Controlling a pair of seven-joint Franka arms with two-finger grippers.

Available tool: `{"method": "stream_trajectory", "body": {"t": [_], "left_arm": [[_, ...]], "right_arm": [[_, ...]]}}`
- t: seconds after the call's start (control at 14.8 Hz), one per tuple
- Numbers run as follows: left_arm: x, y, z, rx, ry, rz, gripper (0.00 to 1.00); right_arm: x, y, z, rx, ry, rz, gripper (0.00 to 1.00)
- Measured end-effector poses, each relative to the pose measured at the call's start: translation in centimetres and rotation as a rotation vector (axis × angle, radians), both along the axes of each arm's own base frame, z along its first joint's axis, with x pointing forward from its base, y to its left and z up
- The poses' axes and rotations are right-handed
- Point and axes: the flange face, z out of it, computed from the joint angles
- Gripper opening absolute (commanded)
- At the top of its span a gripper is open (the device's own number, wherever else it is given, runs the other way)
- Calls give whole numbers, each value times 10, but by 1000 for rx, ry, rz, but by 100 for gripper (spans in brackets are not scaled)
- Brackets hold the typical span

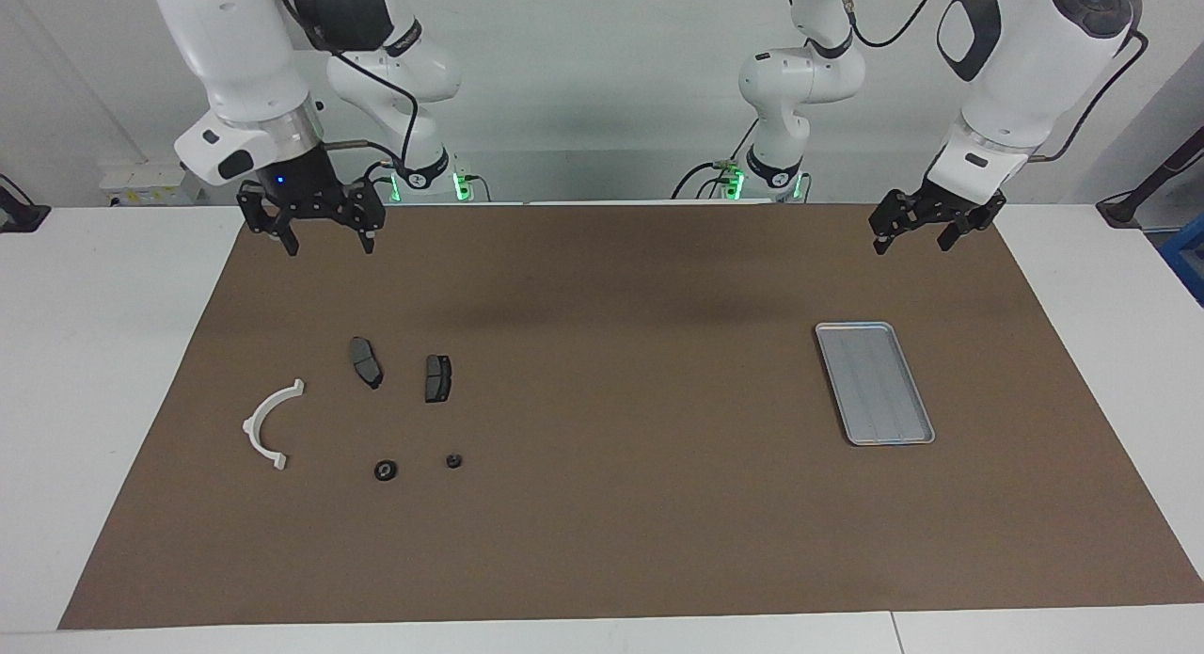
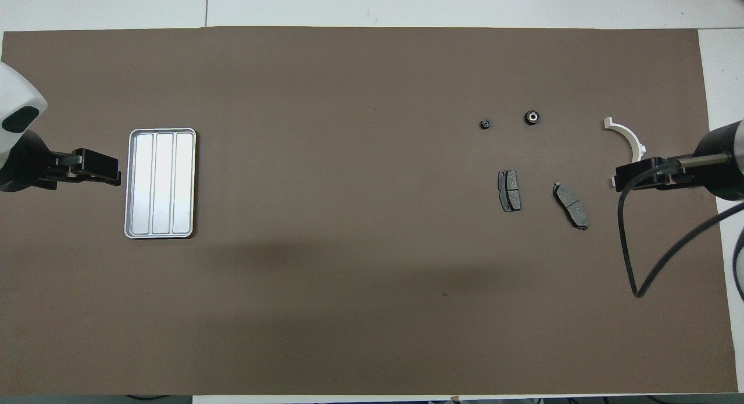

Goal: Place bearing gear from tray to pile

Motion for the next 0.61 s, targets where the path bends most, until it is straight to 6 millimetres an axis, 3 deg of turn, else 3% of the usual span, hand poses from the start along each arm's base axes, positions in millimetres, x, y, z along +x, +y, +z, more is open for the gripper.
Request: {"method": "stream_trajectory", "body": {"t": [0.61], "left_arm": [[0, 0, 0, 0, 0, 0, 100]], "right_arm": [[0, -10, -2, -1, 11, -19, 100]]}}
